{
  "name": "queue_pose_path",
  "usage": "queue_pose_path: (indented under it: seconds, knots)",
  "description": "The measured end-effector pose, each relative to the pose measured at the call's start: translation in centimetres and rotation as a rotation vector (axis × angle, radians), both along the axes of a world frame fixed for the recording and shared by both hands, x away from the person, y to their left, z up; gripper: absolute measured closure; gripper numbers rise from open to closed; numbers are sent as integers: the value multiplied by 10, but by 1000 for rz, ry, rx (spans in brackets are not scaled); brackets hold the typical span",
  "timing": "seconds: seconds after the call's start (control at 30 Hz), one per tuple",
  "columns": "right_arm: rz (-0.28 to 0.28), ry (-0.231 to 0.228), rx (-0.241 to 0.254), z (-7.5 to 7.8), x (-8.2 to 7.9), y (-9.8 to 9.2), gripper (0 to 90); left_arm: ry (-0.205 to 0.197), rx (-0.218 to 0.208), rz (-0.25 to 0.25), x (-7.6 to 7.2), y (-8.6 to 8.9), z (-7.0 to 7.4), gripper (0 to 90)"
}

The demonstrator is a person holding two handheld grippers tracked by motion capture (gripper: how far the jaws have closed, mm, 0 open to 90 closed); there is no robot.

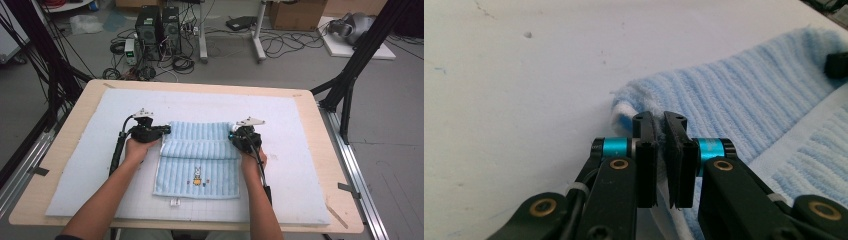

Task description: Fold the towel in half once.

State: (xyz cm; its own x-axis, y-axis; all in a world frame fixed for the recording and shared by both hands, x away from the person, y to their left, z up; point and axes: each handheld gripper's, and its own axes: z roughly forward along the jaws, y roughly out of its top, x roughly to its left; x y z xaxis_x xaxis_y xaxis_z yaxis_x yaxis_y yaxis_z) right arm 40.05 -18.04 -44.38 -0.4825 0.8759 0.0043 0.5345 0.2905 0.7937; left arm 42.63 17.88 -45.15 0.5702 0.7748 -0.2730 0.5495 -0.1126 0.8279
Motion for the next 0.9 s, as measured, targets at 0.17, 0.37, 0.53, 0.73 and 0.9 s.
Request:
queue_pose_path:
  seconds: [0.17, 0.37, 0.53, 0.73, 0.9]
  knots:
    - [1, 15, 10, -1, -2, 1, 694, 23, -15, -3, -2, 7, 4, 608]
    - [-7, -17, 73, 13, -12, -11, 527, -10, -42, -91, -12, 8, 14, 538]
    - [-3, 10, 99, 14, -23, -28, 491, 12, 15, -152, -19, -2, 11, 536]
    - [6, 43, 160, 12, -27, -41, 518, 25, 80, -183, -27, -10, 2, 613]
    - [47, 94, 104, 3, -24, -27, 577, -12, 139, -210, -31, -12, 5, 773]
